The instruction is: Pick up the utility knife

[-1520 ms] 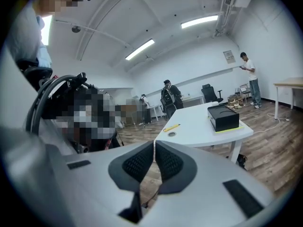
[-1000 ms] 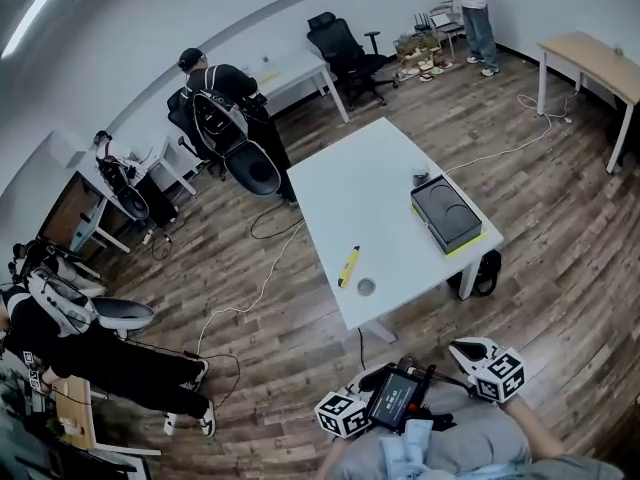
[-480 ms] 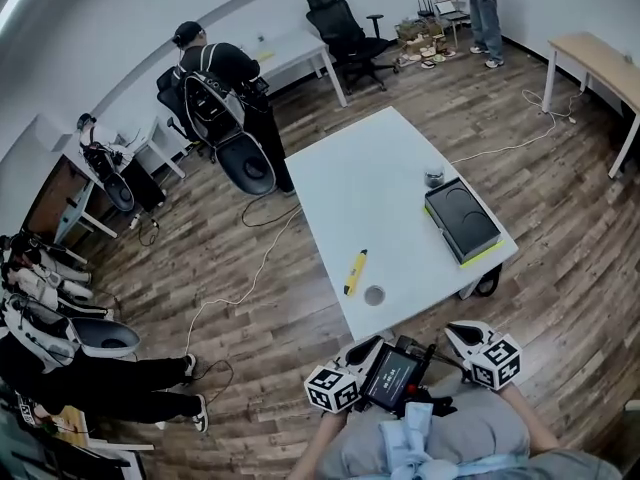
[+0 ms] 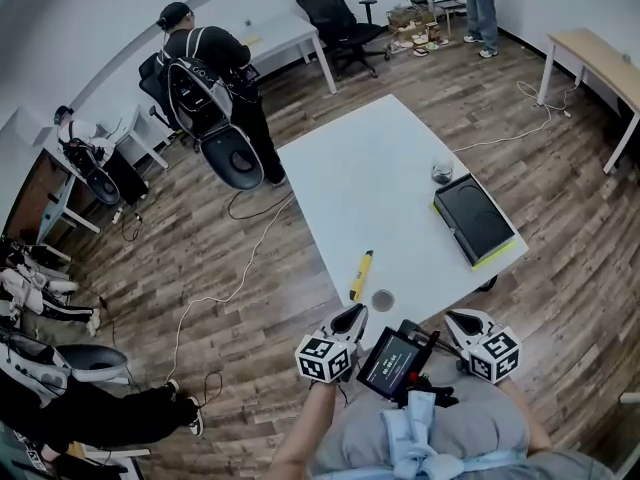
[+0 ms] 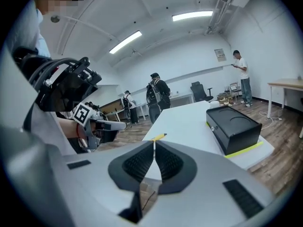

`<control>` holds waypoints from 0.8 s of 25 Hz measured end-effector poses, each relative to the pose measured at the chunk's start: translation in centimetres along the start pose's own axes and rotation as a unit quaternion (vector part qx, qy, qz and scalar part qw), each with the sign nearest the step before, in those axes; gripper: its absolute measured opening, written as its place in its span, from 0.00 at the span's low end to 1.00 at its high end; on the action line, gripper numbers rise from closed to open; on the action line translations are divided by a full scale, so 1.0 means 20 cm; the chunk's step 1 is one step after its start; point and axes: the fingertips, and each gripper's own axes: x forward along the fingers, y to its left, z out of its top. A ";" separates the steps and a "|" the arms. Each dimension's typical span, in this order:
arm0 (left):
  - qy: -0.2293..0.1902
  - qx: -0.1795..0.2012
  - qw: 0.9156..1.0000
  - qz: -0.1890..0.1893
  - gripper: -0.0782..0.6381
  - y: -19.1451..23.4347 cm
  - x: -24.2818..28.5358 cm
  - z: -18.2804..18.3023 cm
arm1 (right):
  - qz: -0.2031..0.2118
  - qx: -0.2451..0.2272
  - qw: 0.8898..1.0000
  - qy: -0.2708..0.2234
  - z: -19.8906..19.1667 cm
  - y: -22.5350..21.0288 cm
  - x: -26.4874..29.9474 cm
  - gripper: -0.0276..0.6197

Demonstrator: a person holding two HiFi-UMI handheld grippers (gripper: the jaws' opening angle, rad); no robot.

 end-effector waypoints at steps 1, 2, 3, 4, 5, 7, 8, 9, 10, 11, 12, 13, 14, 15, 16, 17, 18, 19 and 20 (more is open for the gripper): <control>0.007 0.007 1.000 0.003 0.16 0.03 0.02 0.00 | -0.003 0.003 1.000 0.000 0.00 0.00 0.01 0.09; 0.017 0.014 1.000 0.008 0.16 0.06 0.05 -0.01 | -0.007 0.005 1.000 0.000 -0.01 -0.01 0.02 0.09; 0.029 0.022 0.999 0.014 0.16 0.10 0.07 -0.03 | -0.011 0.007 1.000 0.000 -0.01 -0.02 0.02 0.09; 0.042 0.028 0.999 0.022 0.16 0.14 0.09 -0.05 | -0.016 0.008 1.000 -0.001 -0.01 -0.03 0.02 0.09; 0.054 0.032 0.998 0.029 0.16 0.17 0.11 -0.06 | -0.021 0.009 1.000 -0.001 0.00 -0.05 0.02 0.09; 0.079 0.036 0.995 0.040 0.16 0.24 0.15 -0.09 | -0.030 0.013 0.999 0.000 0.02 -0.09 0.04 0.09; 0.089 0.036 0.994 0.044 0.16 0.26 0.17 -0.10 | -0.033 0.014 0.999 0.001 0.02 -0.10 0.04 0.09; 0.097 0.035 0.994 0.047 0.16 0.29 0.19 -0.11 | -0.033 0.016 0.999 0.004 0.03 -0.11 0.05 0.09; 0.103 0.033 0.993 0.050 0.16 0.30 0.21 -0.11 | -0.033 0.016 0.999 0.006 0.03 -0.12 0.05 0.09; 0.107 0.032 0.992 0.052 0.16 0.31 0.23 -0.12 | -0.031 0.017 0.999 0.009 0.03 -0.12 0.06 0.09; 0.112 0.031 0.992 0.055 0.16 0.33 0.25 -0.13 | -0.029 0.017 0.999 0.012 0.03 -0.13 0.06 0.09; 0.115 0.031 0.991 0.057 0.16 0.34 0.26 -0.14 | -0.029 0.016 0.999 0.014 0.03 -0.14 0.07 0.09; 0.120 0.033 0.990 0.060 0.17 0.35 0.28 -0.15 | -0.031 0.014 0.999 0.016 0.03 -0.15 0.07 0.09; 0.124 0.035 0.990 0.063 0.17 0.36 0.29 -0.15 | -0.033 0.012 0.999 0.018 0.04 -0.16 0.07 0.09; 0.129 0.038 0.989 0.066 0.19 0.37 0.30 -0.16 | -0.035 0.010 0.999 0.019 0.05 -0.18 0.07 0.09; 0.134 0.040 0.988 0.070 0.21 0.39 0.32 -0.17 | -0.038 0.010 0.999 0.020 0.05 -0.19 0.07 0.09; 0.141 0.041 0.986 0.073 0.24 0.40 0.32 -0.19 | -0.039 0.011 0.999 0.021 0.05 -0.20 0.07 0.09; 0.148 0.042 0.985 0.077 0.27 0.42 0.33 -0.21 | -0.040 0.012 0.999 0.021 0.05 -0.21 0.06 0.09; 0.155 0.043 0.984 0.082 0.29 0.43 0.34 -0.22 | -0.040 0.013 0.999 0.023 0.04 -0.22 0.06 0.09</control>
